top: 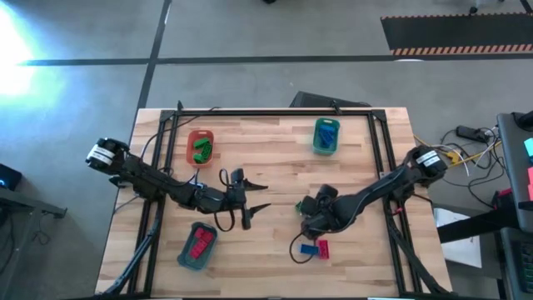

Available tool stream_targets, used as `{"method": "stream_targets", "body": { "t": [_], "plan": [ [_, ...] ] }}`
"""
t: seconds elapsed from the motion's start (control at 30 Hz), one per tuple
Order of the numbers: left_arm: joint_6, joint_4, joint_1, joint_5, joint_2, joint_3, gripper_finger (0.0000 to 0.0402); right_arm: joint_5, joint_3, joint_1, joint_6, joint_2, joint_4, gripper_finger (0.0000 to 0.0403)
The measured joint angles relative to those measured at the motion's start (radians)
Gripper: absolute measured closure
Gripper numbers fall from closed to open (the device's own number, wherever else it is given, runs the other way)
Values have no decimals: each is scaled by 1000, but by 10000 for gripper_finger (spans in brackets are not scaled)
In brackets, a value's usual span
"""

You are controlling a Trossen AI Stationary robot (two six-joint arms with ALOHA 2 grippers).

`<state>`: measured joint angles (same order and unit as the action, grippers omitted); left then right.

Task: Sort & place blocks by color
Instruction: Put the green game piece into the orange bin

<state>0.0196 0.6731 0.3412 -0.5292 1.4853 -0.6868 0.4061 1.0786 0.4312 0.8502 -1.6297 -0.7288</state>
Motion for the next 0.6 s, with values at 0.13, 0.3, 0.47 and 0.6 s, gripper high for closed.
{"method": "stream_targets", "body": {
  "t": [0.13, 0.3, 0.47, 0.6],
  "plan": [
    [0, 0, 0, 0, 0, 0, 166, -21, -4, -13, 24, -10, 65, 93],
    [0, 0, 0, 0, 0, 1, 166, -21, -8, -29, 73, -10, 91, 86],
    [0, 0, 0, 0, 0, 1, 166, -21, -25, -31, 99, -10, 93, 90],
    [0, 0, 0, 0, 0, 1, 166, -21, -69, -31, 110, -10, 151, 95]
  ]
}}
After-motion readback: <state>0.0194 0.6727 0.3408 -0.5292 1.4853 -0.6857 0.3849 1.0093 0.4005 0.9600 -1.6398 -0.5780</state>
